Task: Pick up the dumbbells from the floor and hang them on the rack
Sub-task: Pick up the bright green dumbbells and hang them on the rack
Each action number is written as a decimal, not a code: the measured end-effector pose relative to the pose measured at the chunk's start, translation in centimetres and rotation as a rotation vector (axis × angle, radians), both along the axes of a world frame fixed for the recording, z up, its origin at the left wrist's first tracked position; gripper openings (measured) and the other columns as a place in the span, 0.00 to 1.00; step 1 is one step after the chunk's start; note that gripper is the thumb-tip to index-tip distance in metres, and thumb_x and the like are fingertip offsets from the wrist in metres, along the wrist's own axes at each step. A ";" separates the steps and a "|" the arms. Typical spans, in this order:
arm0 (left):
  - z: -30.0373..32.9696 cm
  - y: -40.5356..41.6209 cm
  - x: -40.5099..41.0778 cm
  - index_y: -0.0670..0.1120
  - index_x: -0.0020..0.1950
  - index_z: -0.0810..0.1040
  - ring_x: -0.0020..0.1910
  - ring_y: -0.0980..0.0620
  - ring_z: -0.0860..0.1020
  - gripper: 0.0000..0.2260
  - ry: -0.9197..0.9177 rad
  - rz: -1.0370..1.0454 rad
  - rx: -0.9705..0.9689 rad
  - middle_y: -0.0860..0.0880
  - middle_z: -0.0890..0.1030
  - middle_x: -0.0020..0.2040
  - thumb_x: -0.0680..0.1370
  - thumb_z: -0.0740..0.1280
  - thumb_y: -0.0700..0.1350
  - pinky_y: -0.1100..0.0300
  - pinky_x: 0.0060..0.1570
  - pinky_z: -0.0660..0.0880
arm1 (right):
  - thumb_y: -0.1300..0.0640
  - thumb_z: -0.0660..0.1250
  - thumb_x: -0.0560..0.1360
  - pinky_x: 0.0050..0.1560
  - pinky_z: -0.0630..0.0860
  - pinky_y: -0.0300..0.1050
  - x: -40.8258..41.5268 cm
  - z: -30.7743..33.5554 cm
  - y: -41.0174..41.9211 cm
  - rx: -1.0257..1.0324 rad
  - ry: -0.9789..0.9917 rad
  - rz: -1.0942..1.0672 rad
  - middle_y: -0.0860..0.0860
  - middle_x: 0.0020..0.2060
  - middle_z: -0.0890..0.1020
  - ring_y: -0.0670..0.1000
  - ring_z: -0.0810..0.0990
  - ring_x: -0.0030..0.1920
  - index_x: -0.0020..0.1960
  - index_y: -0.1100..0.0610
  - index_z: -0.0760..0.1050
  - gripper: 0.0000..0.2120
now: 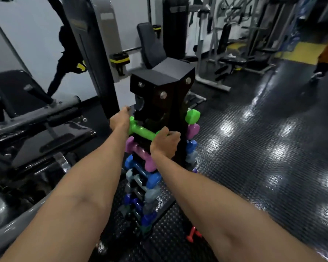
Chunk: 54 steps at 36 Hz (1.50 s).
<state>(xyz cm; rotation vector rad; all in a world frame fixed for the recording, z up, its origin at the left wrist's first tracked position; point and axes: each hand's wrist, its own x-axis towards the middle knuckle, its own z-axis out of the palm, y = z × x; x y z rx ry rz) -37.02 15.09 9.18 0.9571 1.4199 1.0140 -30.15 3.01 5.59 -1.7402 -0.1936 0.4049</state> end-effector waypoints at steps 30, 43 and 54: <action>-1.9 2.0 0.8 0.38 0.72 0.69 0.65 0.41 0.75 0.29 0.253 -0.118 -0.029 0.40 0.73 0.69 0.79 0.59 0.58 0.50 0.65 0.73 | 0.48 0.56 0.78 0.41 0.63 0.49 -1.4 -1.9 0.3 -0.052 -0.140 0.070 0.51 0.52 0.70 0.51 0.69 0.34 0.57 0.52 0.64 0.11; -7.3 -5.3 0.2 0.45 0.56 0.77 0.60 0.46 0.74 0.21 0.332 0.150 0.211 0.45 0.78 0.60 0.82 0.56 0.60 0.54 0.53 0.70 | 0.31 0.62 0.73 0.46 0.75 0.46 1.6 -4.1 -4.7 0.090 0.040 0.330 0.50 0.50 0.79 0.51 0.79 0.49 0.55 0.51 0.69 0.25; -25.0 -20.6 -0.8 0.37 0.62 0.75 0.63 0.35 0.74 0.22 0.492 0.340 -0.253 0.33 0.76 0.63 0.83 0.54 0.54 0.48 0.61 0.69 | 0.33 0.57 0.78 0.37 0.67 0.43 7.3 -17.1 -15.1 -0.230 0.115 0.304 0.50 0.49 0.79 0.45 0.76 0.42 0.52 0.51 0.71 0.21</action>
